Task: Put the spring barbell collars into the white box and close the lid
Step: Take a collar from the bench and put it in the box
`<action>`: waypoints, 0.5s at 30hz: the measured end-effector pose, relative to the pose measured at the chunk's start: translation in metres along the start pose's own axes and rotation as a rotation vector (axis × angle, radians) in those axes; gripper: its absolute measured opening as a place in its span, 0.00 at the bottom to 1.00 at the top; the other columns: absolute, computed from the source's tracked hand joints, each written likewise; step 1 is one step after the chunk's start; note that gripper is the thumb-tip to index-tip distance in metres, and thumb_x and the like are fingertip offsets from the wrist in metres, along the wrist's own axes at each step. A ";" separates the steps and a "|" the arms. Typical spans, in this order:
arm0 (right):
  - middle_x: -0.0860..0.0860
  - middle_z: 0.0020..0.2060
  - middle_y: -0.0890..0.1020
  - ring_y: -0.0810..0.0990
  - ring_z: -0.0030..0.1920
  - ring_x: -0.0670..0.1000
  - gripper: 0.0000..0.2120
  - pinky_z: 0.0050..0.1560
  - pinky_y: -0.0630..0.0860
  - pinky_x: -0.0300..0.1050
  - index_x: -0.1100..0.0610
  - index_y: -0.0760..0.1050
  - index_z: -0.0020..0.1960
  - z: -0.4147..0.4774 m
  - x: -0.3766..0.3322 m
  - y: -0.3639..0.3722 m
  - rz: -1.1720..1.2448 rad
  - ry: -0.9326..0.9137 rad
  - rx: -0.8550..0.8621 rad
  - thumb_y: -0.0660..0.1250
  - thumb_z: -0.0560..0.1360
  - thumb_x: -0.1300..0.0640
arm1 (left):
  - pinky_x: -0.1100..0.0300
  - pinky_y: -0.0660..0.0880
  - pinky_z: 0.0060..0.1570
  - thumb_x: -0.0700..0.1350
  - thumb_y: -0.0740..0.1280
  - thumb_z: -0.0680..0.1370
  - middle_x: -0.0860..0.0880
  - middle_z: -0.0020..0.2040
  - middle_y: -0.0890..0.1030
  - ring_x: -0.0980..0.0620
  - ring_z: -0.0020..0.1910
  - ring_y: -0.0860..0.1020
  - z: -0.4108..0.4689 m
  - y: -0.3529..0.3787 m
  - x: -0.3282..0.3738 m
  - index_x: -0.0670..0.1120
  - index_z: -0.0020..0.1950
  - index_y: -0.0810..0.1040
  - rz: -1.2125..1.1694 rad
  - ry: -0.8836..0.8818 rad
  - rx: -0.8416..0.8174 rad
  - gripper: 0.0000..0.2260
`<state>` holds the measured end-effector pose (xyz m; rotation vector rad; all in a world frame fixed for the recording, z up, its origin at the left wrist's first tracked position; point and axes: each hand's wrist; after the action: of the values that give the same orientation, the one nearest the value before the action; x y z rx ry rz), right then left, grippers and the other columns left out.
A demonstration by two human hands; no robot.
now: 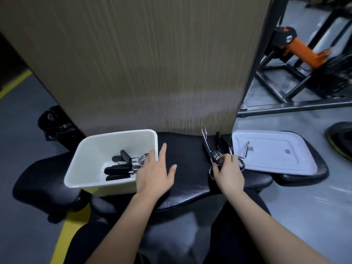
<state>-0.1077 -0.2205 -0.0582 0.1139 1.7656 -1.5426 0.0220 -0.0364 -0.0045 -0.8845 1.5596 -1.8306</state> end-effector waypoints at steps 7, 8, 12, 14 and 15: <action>0.56 0.53 0.75 0.78 0.54 0.62 0.11 0.43 0.70 0.51 0.58 0.76 0.57 0.028 0.003 0.010 -0.128 -0.042 -0.160 0.62 0.80 0.52 | 0.49 0.76 0.49 0.63 0.56 0.79 0.46 0.70 0.66 0.45 0.65 0.71 0.000 0.001 -0.002 0.55 0.81 0.48 -0.010 -0.002 0.004 0.34; 0.57 0.51 0.76 0.79 0.52 0.62 0.09 0.43 0.70 0.51 0.58 0.77 0.54 0.032 0.003 0.010 -0.095 -0.058 -0.141 0.62 0.80 0.54 | 0.49 0.76 0.49 0.63 0.56 0.79 0.46 0.70 0.66 0.45 0.65 0.71 0.000 0.001 -0.002 0.56 0.81 0.48 -0.017 0.002 0.004 0.34; 0.56 0.48 0.80 0.79 0.51 0.60 0.07 0.48 0.72 0.52 0.59 0.79 0.52 0.034 0.000 0.006 0.128 -0.164 -0.109 0.65 0.80 0.56 | 0.48 0.76 0.50 0.62 0.57 0.79 0.47 0.70 0.66 0.45 0.65 0.71 0.000 -0.001 -0.002 0.57 0.81 0.45 -0.041 0.008 0.007 0.34; 0.53 0.46 0.80 0.79 0.49 0.57 0.06 0.48 0.73 0.51 0.58 0.79 0.52 0.029 -0.004 0.004 0.195 -0.249 -0.101 0.66 0.79 0.56 | 0.48 0.76 0.49 0.62 0.57 0.79 0.47 0.69 0.67 0.45 0.65 0.71 -0.002 -0.003 -0.001 0.58 0.80 0.42 -0.057 0.012 0.013 0.35; 0.52 0.44 0.80 0.79 0.47 0.56 0.05 0.48 0.73 0.50 0.57 0.80 0.51 0.026 -0.007 0.002 0.213 -0.311 -0.099 0.67 0.79 0.57 | 0.48 0.76 0.48 0.62 0.57 0.79 0.47 0.69 0.67 0.45 0.64 0.71 -0.002 -0.005 0.000 0.59 0.80 0.40 -0.074 0.012 0.017 0.36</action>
<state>-0.0885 -0.2400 -0.0548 0.0111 1.5271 -1.2442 0.0207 -0.0343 -0.0002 -0.9370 1.5354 -1.9012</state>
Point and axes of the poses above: each hand's wrist, its own z-axis towards the middle knuckle, its own y-axis out of the palm, x = y × z
